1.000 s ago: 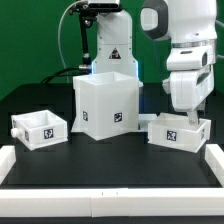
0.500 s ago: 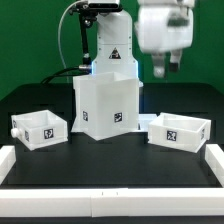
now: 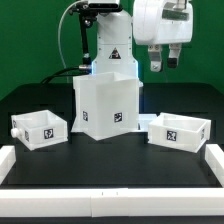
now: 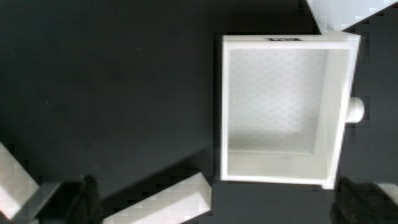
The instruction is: Assemble drawer
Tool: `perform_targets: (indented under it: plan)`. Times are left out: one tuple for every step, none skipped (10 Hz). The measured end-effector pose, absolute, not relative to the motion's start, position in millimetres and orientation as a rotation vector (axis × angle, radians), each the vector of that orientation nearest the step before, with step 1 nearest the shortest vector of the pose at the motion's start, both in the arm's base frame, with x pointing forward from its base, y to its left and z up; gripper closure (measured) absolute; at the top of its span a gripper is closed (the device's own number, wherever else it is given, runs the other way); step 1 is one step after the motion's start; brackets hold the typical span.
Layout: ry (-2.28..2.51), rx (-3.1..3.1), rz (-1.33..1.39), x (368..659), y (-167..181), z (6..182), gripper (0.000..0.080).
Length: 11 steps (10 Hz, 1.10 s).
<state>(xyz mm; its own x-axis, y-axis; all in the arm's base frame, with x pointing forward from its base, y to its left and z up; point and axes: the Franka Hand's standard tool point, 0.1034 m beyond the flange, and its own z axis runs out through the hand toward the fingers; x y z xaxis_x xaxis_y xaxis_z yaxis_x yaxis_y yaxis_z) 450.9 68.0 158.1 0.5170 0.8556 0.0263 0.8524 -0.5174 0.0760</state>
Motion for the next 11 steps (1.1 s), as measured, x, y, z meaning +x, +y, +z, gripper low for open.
perform_targets:
  plan:
    - [1.453,2.722,0.098,448,54,173.9,0.015]
    - [1.419,2.729,0.088,424,42,176.3,0.015]
    - [1.365,2.75,0.087,411,24,181.8,0.015]
    - [1.349,2.755,0.093,412,20,184.5,0.015]
    - [1.355,2.754,0.087,411,21,182.5,0.015]
    - [1.355,2.755,0.086,411,21,182.2,0.015]
    - [1.355,2.755,0.086,411,21,182.1,0.015]
    - [1.354,2.755,0.087,411,21,182.2,0.015]
    - [1.317,2.771,0.093,410,15,185.4,0.015]
    - [1.259,2.792,0.107,405,0,191.4,0.015]
    - [1.211,2.811,0.113,398,-13,194.9,0.015]
